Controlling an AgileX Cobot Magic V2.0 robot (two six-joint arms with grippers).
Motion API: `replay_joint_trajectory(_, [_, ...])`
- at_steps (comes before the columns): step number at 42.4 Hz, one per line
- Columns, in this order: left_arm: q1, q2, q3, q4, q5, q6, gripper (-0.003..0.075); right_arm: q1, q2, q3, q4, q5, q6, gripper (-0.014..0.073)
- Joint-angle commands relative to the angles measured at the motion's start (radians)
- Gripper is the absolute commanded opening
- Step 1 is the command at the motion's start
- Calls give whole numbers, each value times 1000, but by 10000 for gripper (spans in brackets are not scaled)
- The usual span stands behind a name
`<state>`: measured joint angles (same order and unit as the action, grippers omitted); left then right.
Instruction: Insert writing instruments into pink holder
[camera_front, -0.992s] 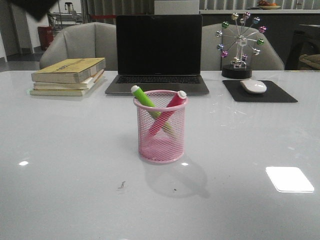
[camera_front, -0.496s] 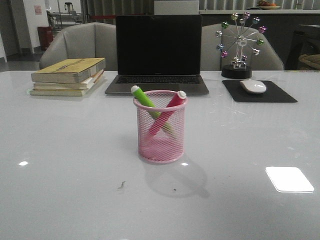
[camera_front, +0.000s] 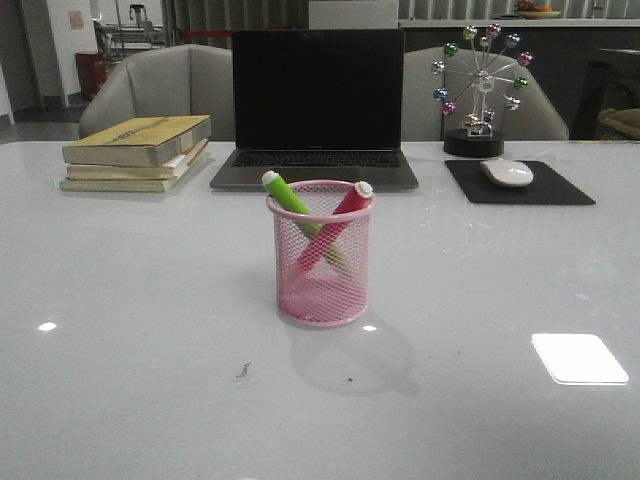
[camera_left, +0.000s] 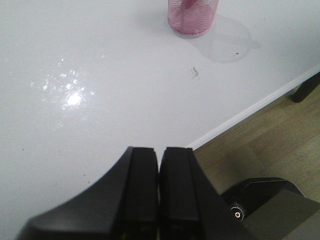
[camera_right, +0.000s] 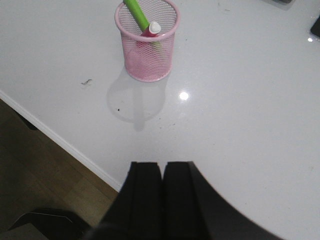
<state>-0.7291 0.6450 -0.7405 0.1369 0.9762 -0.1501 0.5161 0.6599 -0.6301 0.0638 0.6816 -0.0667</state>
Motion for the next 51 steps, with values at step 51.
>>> replay_joint_trajectory(51, [622, -666, 668, -204, -873, 224, 99, -8, -3, -24, 6, -51, -4, 52])
